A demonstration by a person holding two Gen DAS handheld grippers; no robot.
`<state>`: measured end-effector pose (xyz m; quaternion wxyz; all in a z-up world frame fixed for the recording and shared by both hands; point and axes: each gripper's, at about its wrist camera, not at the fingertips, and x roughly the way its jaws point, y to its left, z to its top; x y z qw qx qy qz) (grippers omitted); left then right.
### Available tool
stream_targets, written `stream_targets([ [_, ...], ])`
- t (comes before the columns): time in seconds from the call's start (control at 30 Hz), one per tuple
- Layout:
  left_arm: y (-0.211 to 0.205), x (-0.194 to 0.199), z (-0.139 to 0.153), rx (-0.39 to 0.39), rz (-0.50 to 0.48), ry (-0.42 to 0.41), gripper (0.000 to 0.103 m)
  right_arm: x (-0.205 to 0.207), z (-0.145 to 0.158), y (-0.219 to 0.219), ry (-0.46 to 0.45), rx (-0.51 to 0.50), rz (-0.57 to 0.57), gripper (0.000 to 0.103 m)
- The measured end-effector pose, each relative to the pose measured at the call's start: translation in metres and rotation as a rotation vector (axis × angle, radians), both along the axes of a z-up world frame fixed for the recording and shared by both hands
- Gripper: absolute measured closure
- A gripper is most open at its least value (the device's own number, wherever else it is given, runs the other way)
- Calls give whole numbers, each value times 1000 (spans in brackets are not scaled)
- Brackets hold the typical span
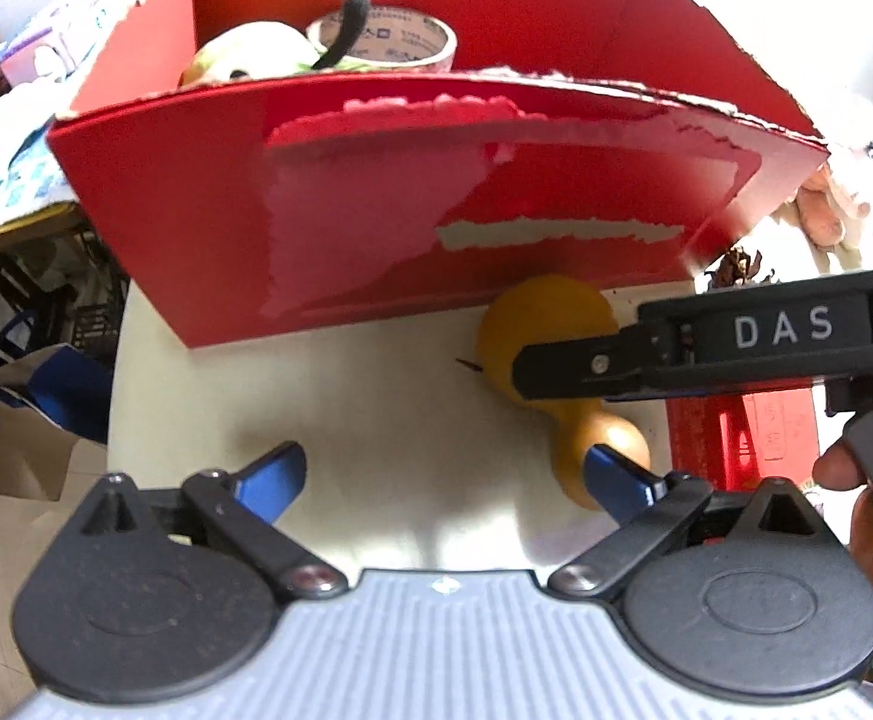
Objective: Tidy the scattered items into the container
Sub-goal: 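Position the right tool's fingers around the gourd's narrow neck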
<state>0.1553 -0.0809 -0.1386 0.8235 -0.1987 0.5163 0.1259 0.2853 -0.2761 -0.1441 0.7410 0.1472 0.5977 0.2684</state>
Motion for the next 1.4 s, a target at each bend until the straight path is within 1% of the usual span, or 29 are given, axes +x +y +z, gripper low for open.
stream_targets([
  [0.07, 2, 0, -2, 3, 5, 6, 3, 0, -1, 3, 22, 23, 2, 46],
  [0.17, 4, -2, -3, -5, 15, 0, 3, 6, -7, 6, 103, 103, -11, 46],
  [0.23, 5, -2, -3, -3, 16, -5, 3, 8, -14, 7, 152, 126, -17, 48],
  [0.3, 6, -3, -4, -4, 17, -5, 3, 8, -13, 5, 149, 124, -10, 47],
  [0.33, 7, -3, -5, -8, 17, -3, 3, 8, -10, 3, 131, 112, -2, 47],
  [0.43, 10, -6, -8, -32, 28, -10, 5, 7, 4, -3, 32, 60, 43, 46],
  [0.5, 13, -6, -8, -48, 35, -20, 5, 7, 9, -9, 2, 36, 56, 46],
  [0.6, 13, -4, -8, -67, 26, -32, 5, 8, 9, -15, -4, 35, 92, 46],
  [0.67, 12, -2, -7, -74, 14, -44, 5, 9, 8, -14, -3, 16, 137, 46],
  [0.73, 11, 0, -7, -76, 8, -57, 6, 11, 8, -14, -7, -1, 155, 46],
  [0.87, 13, -7, -5, -63, 0, -83, 10, 13, 3, -19, 36, 47, 142, 45],
  [0.97, 9, -7, -2, -76, -18, -90, 10, 16, -4, -14, 58, 49, 116, 44],
  [1.1, 2, -3, 4, -69, -74, -89, 10, 12, -3, 0, 62, 55, 142, 45],
  [1.17, -3, 1, 0, -64, -92, -80, 11, 14, -7, 4, 102, 74, 121, 49],
  [1.23, -6, 9, -11, -61, -88, -63, 15, 16, -14, 3, 161, 112, 81, 50],
  [1.27, -4, 9, -13, -67, -76, -55, 17, 15, -16, 2, 174, 122, 66, 50],
  [1.3, -1, 8, -15, -79, -63, -51, 22, 14, -16, 2, 176, 125, 62, 50],
  [1.37, 3, 5, -15, -88, -50, -55, 24, 13, -13, 2, 162, 117, 74, 49],
  [1.4, 4, 3, -15, -84, -47, -54, 27, 13, -10, 1, 149, 104, 81, 48],
])
